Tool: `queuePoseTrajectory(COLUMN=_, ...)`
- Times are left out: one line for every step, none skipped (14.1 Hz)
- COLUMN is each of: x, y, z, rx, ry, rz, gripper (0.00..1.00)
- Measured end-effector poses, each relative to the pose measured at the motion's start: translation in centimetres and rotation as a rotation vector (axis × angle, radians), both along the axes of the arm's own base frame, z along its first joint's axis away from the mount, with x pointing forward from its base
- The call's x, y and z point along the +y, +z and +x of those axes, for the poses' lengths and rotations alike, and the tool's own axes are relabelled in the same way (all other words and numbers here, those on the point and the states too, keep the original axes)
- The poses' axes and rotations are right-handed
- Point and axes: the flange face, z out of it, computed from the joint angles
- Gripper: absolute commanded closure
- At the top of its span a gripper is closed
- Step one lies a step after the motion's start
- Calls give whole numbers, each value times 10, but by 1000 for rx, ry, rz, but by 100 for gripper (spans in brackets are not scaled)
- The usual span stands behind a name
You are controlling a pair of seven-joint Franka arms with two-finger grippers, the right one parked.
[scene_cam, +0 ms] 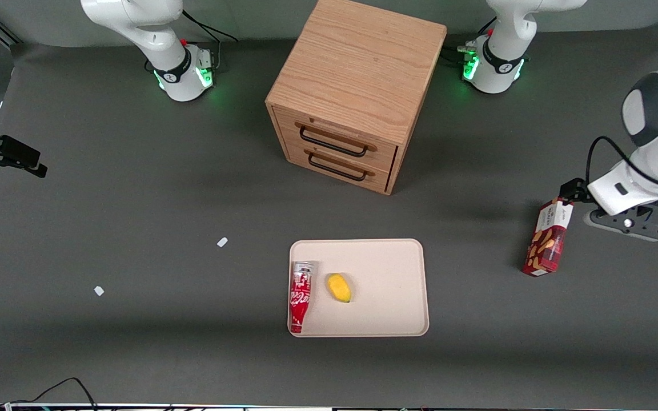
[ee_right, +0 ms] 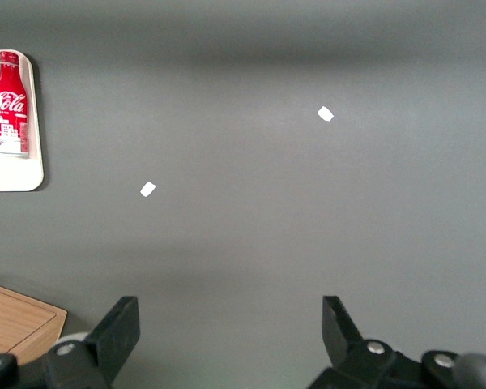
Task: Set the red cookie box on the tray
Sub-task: 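Close the left gripper around the cookie box's end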
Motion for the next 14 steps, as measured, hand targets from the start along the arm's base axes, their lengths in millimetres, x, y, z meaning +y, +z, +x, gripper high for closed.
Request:
queuePoseTrajectory(x=1, y=-17, z=2, rx=-17, ry=-11, rz=-1, gripper=0)
queuePoseTrajectory(x=2, y=-37, z=3, rx=-34, ry=-24, rz=-1, gripper=0)
queuePoseTrajectory(x=6, y=-59, z=2, rx=-47, ry=-40, rz=-2, gripper=0)
queuePoseTrajectory(x=11, y=-79, z=1, rx=-56, ry=-55, rz=-2, gripper=0)
queuePoseTrajectory(x=19, y=-99, z=-1, rx=-63, ry=-64, rz=-1, gripper=0)
queuePoseTrajectory(x=26, y=-116, z=-2, rx=-63, ry=-68, rz=1, gripper=0)
queuePoseTrajectory(x=30, y=-131, z=-3, rx=-61, ry=-70, rz=3, gripper=0)
queuePoseTrajectory(x=30, y=-142, z=-3, rx=-59, ry=-73, rz=3, gripper=0)
queuePoseTrajectory(x=30, y=-151, z=-3, rx=-57, ry=-75, rz=3, gripper=0)
queuePoseTrajectory(x=29, y=-160, z=-3, rx=-53, ry=-77, rz=3, gripper=0)
queuePoseTrajectory(x=29, y=-167, z=-3, rx=-48, ry=-78, rz=3, gripper=0)
queuePoseTrajectory(x=29, y=-174, z=-3, rx=-46, ry=-79, rz=3, gripper=0)
queuePoseTrajectory(x=29, y=-180, z=-3, rx=-46, ry=-77, rz=2, gripper=4)
queuePoseTrajectory(x=29, y=-186, z=-3, rx=-44, ry=-72, rz=-3, gripper=17)
